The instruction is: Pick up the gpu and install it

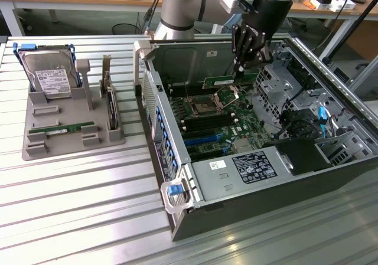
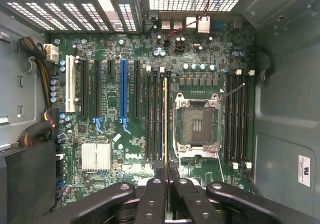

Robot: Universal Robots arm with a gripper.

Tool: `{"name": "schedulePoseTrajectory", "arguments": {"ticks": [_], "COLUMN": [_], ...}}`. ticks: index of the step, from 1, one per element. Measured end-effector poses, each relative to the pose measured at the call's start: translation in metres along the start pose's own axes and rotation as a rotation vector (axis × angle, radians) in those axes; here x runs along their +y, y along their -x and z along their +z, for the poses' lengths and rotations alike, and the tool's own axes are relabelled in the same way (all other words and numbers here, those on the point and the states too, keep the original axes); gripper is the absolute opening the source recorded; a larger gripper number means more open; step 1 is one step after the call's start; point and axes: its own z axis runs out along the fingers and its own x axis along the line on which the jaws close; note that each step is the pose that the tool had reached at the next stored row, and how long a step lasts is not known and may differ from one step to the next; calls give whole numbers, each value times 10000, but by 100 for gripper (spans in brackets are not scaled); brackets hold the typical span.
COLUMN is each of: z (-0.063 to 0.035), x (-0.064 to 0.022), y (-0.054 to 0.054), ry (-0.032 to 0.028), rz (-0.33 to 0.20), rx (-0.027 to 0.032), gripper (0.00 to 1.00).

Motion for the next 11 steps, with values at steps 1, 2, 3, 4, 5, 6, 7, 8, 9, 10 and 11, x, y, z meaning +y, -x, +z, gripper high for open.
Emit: {"name": "schedulePoseTrajectory", "arguments": {"ticks": [1, 2, 3, 4, 5, 6, 7, 8, 9, 10, 11], "z": [1, 2, 4, 5, 7, 9, 13, 16, 17, 19, 23], "x": [0, 0, 0, 0, 0, 0, -1, -1, -1, -1, -1], "y": [0, 0, 0, 0, 0, 0, 0, 0, 0, 0, 0], "ry": [0, 0, 0, 0, 0, 0, 0, 0, 0, 0, -1], "rz": [0, 0, 0, 0, 0, 0, 0, 0, 0, 0, 0], "rx": [0, 0, 1, 0, 0, 0, 0, 0, 0, 0, 0], "gripper": [12, 12, 12, 12, 12, 12, 12, 12, 12, 12, 12]}}
